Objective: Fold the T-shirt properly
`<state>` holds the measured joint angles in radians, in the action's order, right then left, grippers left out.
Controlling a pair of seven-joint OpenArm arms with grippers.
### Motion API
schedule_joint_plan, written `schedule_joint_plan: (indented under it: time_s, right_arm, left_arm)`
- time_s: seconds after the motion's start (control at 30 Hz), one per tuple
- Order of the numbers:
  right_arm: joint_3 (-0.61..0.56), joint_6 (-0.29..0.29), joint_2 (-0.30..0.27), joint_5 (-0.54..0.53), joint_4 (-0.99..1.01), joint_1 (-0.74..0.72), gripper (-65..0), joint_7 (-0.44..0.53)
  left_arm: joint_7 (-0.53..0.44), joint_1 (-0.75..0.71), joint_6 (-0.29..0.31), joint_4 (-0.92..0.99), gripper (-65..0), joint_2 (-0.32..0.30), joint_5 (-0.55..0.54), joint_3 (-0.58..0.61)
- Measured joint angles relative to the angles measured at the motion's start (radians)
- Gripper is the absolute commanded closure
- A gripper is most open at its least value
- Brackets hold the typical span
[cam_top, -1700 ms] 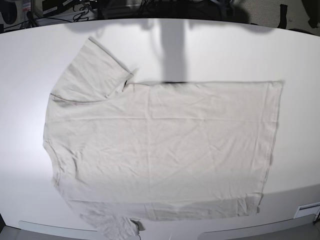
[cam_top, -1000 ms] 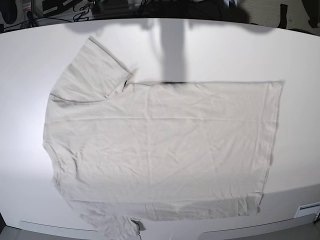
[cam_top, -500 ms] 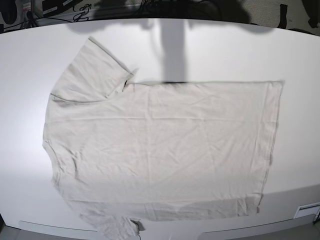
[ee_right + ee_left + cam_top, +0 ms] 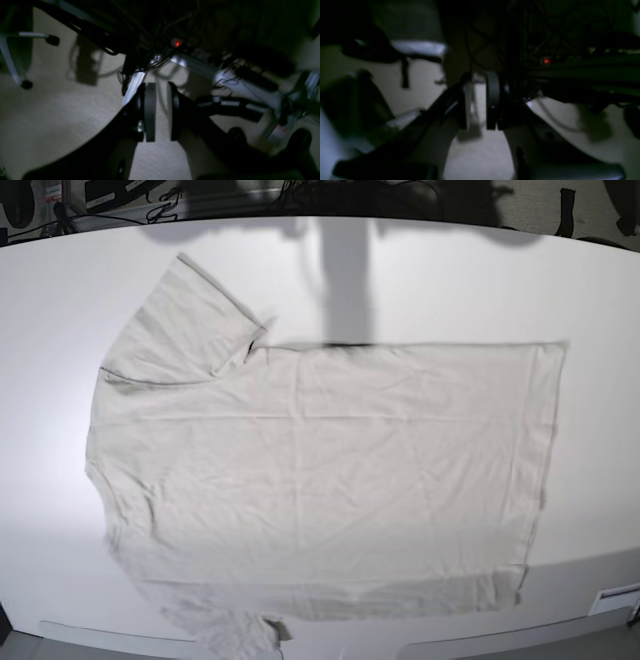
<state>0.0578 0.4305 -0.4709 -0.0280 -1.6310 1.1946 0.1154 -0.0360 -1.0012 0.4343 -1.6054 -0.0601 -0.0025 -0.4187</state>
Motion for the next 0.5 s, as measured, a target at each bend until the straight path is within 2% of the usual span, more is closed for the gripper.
schedule_joint_plan:
  time_s: [0.1,0.27,0.33,0.43,0.5]
  right_arm:
    - [0.000,-0.058,-0.043,0.005,-0.123,0.074,-9.2,-0.034]
    - [0.002,-0.132,-0.123,0.015,-0.297,0.083,-9.2,-0.153]
    - [0.003,-0.155,-0.146,0.076,-0.350,0.086,-9.2,-0.166]
    - [0.013,-0.263,-0.179,0.169,-0.418,0.085,-9.2,-0.157]
    - [0.026,-0.298,-0.211,0.213,-0.442,0.067,-9.2,-0.166]
  left_arm:
    - [0.016,-0.050,0.002,-0.122,-10.6,-0.034,0.003,0.000]
    - [0.077,-0.060,0.006,-0.296,-10.6,-0.098,0.051,0.001]
    - [0.090,-0.059,0.008,-0.360,-10.6,-0.124,0.100,0.001]
    - [0.082,-0.056,0.012,-0.438,-10.6,-0.173,0.163,0.002]
    - [0.081,-0.020,0.014,-0.458,-10.6,-0.213,0.199,0.002]
